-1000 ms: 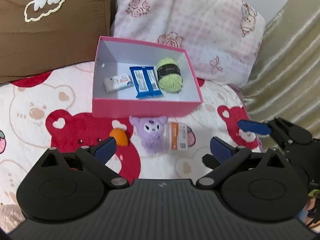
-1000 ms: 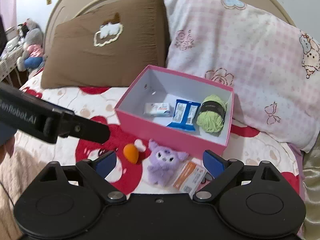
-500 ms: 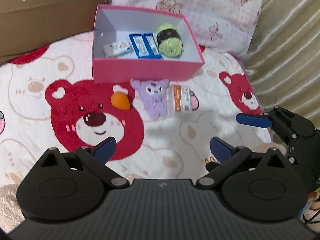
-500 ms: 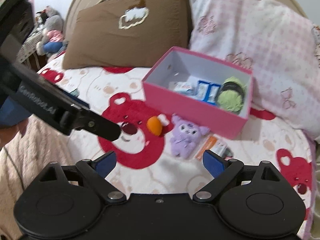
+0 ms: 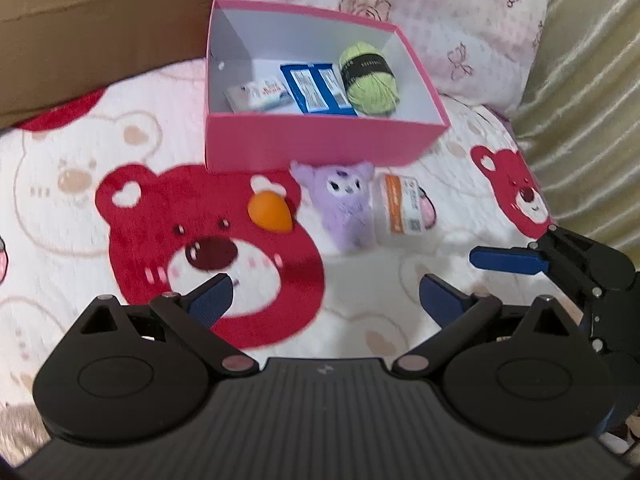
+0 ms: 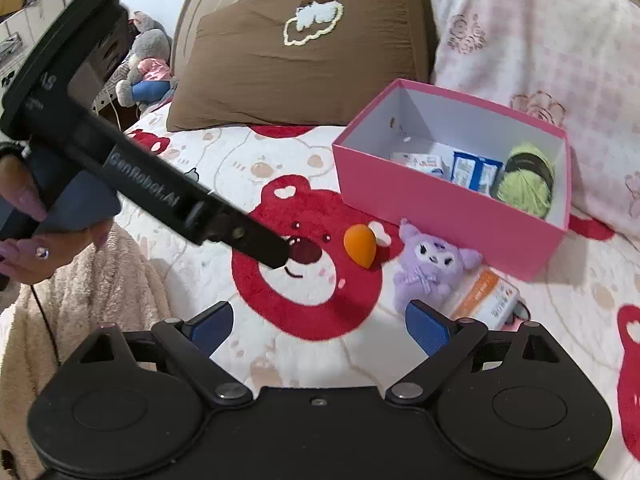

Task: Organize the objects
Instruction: 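Move the left tool down toward the orange egg-shaped sponge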

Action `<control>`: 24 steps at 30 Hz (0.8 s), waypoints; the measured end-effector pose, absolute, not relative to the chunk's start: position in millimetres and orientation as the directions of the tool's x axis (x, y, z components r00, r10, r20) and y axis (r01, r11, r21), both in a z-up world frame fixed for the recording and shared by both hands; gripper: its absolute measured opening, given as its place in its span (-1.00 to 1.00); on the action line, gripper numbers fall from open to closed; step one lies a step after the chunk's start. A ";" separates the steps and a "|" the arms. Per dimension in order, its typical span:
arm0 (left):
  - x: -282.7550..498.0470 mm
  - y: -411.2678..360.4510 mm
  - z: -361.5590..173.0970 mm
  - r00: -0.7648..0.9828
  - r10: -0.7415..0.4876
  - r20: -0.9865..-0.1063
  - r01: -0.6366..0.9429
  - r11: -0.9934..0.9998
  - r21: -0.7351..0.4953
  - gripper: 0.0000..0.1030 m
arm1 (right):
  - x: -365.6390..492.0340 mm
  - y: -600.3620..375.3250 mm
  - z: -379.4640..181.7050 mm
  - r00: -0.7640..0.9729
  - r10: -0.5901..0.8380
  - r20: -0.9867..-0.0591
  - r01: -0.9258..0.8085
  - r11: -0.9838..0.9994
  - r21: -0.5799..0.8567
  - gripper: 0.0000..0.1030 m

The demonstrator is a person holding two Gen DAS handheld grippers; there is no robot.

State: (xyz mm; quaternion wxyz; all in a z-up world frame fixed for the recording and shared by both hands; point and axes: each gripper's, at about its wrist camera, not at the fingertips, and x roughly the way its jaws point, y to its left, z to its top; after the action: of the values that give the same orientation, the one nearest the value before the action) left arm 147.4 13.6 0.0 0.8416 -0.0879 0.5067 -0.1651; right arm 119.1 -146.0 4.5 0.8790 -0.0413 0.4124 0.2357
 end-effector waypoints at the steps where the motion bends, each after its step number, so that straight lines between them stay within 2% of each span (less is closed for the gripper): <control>1: 151.1 12.2 -1.8 0.445 -0.360 -0.820 0.196 0.933 -0.303 0.94 | 122.2 -144.3 2.3 0.554 0.379 -0.741 -0.449 0.886 0.117 0.85; 5: 166.3 9.6 -10.4 0.494 -0.331 -0.804 0.196 0.943 -0.268 0.94 | 137.6 -138.4 -6.5 0.561 0.379 -0.736 -0.456 0.884 0.107 0.85; 9: 190.3 20.9 -33.9 0.457 -0.392 -0.799 0.125 0.917 -0.378 0.91 | 158.5 -133.2 -19.8 0.575 0.342 -0.743 -0.425 0.901 0.086 0.85; 12: 200.9 20.9 -47.4 0.464 -0.353 -0.812 0.094 0.932 -0.351 0.90 | 172.0 -128.0 -28.0 0.582 0.333 -0.742 -0.428 0.901 0.069 0.85; 18: 210.1 28.5 -63.7 0.530 -0.348 -0.773 0.074 0.927 -0.367 0.90 | 196.5 -113.1 -48.2 0.582 0.320 -0.747 -0.457 0.889 0.025 0.85; 24: 213.8 34.9 -85.5 0.543 -0.365 -0.756 0.052 0.914 -0.404 0.86 | 222.2 -98.7 -79.0 0.544 0.252 -0.801 -0.423 0.906 -0.002 0.78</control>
State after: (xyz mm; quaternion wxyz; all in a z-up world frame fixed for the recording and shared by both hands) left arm 213.8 34.9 -85.5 0.8620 -0.1693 0.4623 -0.1207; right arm 222.2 -98.7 -79.0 0.8731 -0.0979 0.4368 0.1933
